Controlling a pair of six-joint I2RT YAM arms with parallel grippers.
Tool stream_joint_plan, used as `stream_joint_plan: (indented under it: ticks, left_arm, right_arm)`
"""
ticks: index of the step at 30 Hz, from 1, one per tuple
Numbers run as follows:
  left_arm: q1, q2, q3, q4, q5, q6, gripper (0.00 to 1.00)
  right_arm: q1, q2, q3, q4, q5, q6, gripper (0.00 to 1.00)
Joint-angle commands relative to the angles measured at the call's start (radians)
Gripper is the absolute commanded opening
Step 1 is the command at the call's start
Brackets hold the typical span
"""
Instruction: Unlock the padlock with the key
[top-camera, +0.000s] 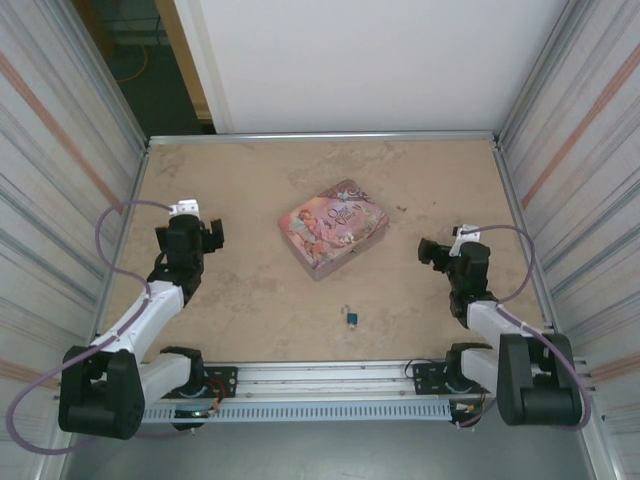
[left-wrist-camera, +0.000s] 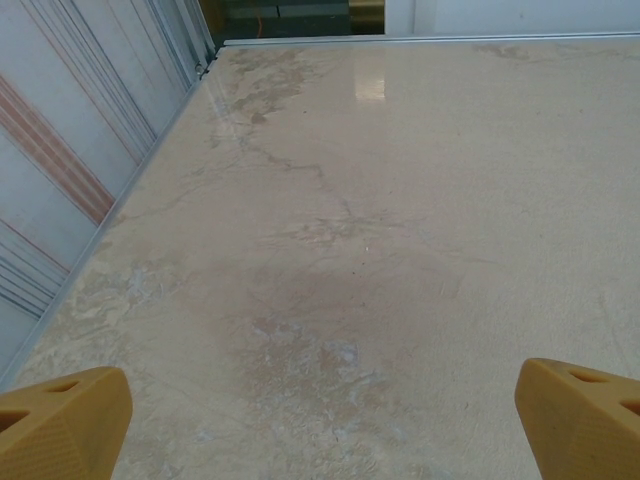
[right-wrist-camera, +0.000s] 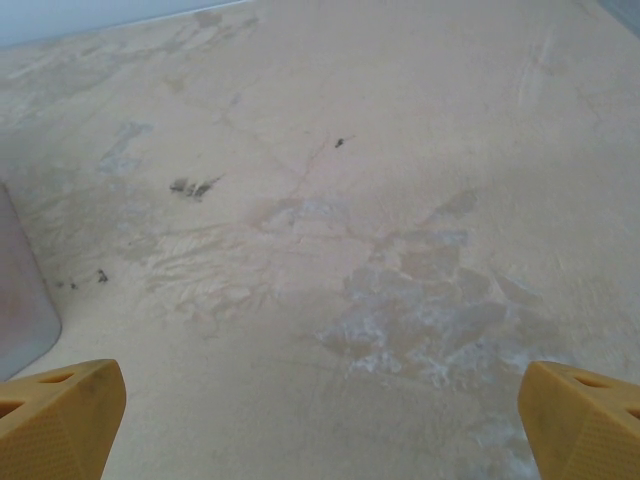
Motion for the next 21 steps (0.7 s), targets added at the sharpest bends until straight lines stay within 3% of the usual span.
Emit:
stream_joint_plan:
  ticks: [1, 9, 18, 21]
  left_arm:
    - [0.014, 0.006, -0.02, 0.045, -0.02, 0.016, 0.99]
    - [0.028, 0.026, -0.049, 0.098, 0.018, 0.017, 0.99]
    - [0.054, 0.083, -0.084, 0.211, 0.067, 0.02, 0.99]
    - [0.058, 0.102, -0.096, 0.258, 0.084, 0.036, 0.99]
  right_arm:
    - [-0.006, 0.076, 0.022, 0.199, -0.057, -0.06, 0.99]
    - [-0.013, 0.17, 0.026, 0.315, -0.15, -0.153, 0.99]
    - [-0.022, 0.398, 0.048, 0.491, -0.134, -0.153, 0.99]
    - [-0.031, 0.386, 0.075, 0.424, -0.14, -0.139, 0.99]
